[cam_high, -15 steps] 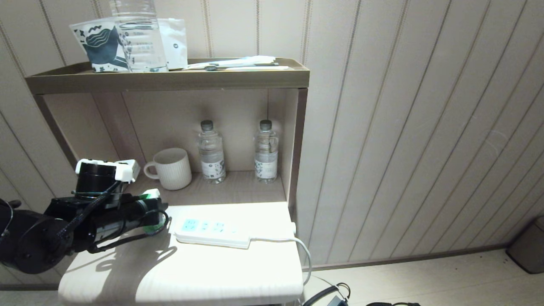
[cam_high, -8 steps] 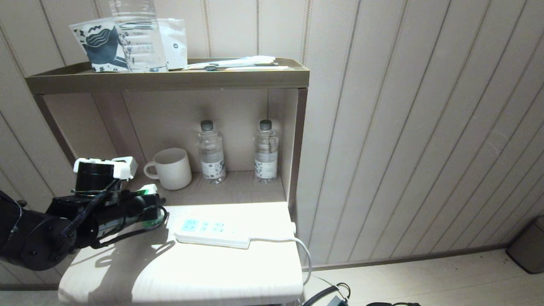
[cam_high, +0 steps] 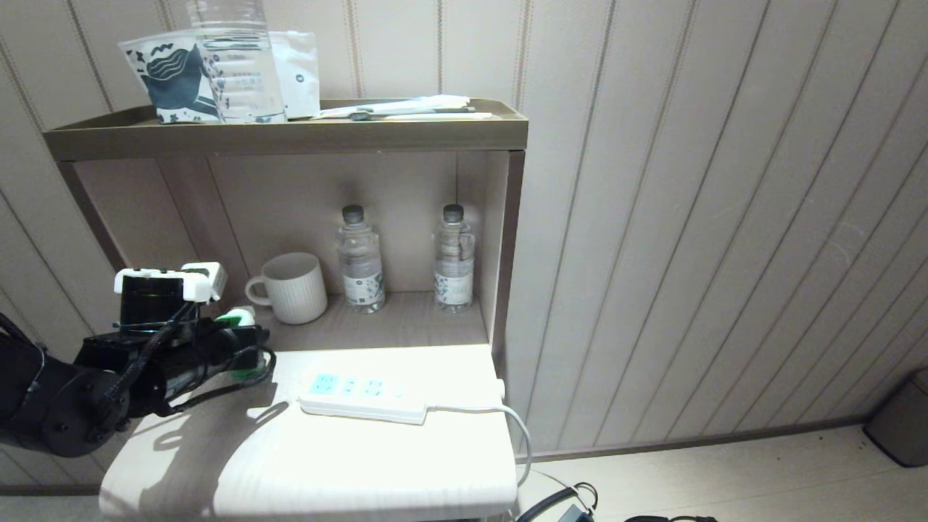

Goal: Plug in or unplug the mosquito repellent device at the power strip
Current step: Insert the plug into the socket

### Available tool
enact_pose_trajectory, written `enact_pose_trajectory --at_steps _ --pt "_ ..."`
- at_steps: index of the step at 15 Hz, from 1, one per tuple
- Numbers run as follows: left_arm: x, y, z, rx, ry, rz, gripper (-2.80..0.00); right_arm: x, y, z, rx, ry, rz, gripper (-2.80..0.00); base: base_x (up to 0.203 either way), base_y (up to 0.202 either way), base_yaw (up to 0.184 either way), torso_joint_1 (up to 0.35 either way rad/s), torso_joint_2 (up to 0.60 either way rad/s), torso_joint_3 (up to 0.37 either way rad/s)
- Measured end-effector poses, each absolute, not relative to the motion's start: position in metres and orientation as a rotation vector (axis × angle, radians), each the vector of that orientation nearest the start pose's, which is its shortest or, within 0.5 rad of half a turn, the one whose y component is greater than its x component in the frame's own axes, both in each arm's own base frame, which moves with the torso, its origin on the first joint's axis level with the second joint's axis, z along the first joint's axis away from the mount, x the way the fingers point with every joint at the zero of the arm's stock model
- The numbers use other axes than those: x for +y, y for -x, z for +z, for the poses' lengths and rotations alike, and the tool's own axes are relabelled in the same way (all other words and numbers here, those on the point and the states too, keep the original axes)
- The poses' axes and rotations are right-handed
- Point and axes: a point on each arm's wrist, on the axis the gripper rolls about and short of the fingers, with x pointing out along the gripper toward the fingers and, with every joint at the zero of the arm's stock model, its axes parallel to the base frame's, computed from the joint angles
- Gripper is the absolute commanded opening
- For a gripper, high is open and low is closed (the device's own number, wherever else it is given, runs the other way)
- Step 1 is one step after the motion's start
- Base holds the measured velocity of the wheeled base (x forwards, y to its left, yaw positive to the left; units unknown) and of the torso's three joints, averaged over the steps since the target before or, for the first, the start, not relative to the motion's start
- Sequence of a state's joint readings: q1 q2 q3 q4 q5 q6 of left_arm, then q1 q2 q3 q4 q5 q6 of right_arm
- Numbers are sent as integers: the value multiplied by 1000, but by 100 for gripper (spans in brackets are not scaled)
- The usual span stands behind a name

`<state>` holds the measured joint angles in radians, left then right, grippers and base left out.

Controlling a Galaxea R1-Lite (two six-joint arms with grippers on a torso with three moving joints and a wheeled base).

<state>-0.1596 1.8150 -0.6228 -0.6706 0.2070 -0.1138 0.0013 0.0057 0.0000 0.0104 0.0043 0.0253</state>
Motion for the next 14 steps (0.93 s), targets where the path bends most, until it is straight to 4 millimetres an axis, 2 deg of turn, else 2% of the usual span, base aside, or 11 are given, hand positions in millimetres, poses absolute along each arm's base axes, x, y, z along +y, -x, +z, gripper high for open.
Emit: enact_pose_trajectory --at_steps 7,8,14 --pt "-44 -295 95 528 20 81 -280 0 22 74 17 -25 5 -280 0 0 0 0 0 0" --pt "-44 -295 95 526 21 82 0 0 22 74 17 -25 5 -280 0 0 0 0 0 0" --pt "-43 -295 96 519 30 84 0 0 22 75 16 -25 5 -280 0 0 0 0 0 0"
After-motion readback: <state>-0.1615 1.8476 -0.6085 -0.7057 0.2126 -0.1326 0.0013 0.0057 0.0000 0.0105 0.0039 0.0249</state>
